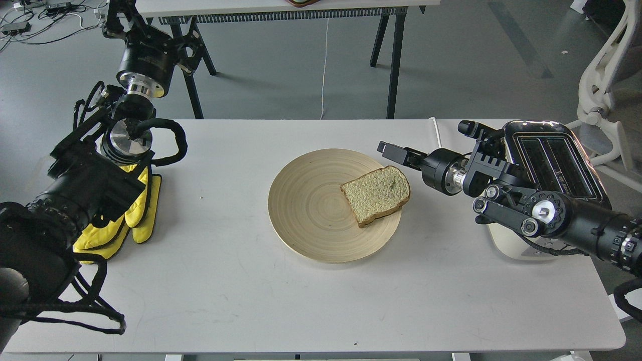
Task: Put bread in toaster with right arm
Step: 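Swing the right gripper over toward the bread slice on the plate, then close the right gripper on the edge of the bread slice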
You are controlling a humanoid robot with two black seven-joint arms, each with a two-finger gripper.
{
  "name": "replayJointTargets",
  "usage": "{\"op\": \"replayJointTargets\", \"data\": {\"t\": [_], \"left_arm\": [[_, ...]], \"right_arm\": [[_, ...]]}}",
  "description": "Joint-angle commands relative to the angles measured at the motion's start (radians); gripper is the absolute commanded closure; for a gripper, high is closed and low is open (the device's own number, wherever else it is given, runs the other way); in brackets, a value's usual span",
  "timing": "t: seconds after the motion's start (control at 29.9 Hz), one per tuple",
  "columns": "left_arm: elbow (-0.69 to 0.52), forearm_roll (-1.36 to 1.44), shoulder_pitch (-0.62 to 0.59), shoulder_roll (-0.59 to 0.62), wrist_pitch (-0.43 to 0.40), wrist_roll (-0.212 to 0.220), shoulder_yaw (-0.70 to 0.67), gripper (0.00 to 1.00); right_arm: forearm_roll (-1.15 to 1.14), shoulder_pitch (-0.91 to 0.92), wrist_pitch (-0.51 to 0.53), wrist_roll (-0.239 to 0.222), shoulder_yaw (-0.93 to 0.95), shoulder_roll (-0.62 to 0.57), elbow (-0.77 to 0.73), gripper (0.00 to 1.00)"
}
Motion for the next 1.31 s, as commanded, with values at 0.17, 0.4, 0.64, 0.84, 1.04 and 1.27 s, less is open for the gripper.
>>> {"op": "replayJointTargets", "data": {"t": [0.17, 0.4, 0.64, 0.84, 1.04, 1.27], "left_arm": [[0.0, 0.001, 0.0, -0.003, 0.0, 0.0, 0.0, 0.0], [0.0, 0.001, 0.0, -0.003, 0.0, 0.0, 0.0, 0.0], [0.0, 0.001, 0.001, -0.005, 0.0, -0.001, 0.0, 0.0], [0.0, 0.001, 0.001, -0.005, 0.0, -0.003, 0.0, 0.0], [0.0, 0.001, 0.001, -0.006, 0.0, -0.003, -0.001, 0.0], [0.0, 0.001, 0.001, -0.006, 0.0, -0.005, 0.0, 0.0]], "right_arm": [[-0.001, -0.033, -0.013, 0.004, -0.017, 0.056, -0.099, 0.08], [0.001, -0.064, -0.019, 0.006, -0.017, 0.122, -0.182, 0.17], [0.001, -0.071, -0.021, 0.006, -0.019, 0.125, -0.181, 0.29], [0.001, -0.077, -0.021, 0.003, -0.019, 0.123, -0.182, 0.4], [0.001, -0.088, -0.021, -0.006, -0.019, 0.123, -0.181, 0.59], [0.002, -0.087, -0.019, -0.006, -0.019, 0.123, -0.182, 0.59]]}}
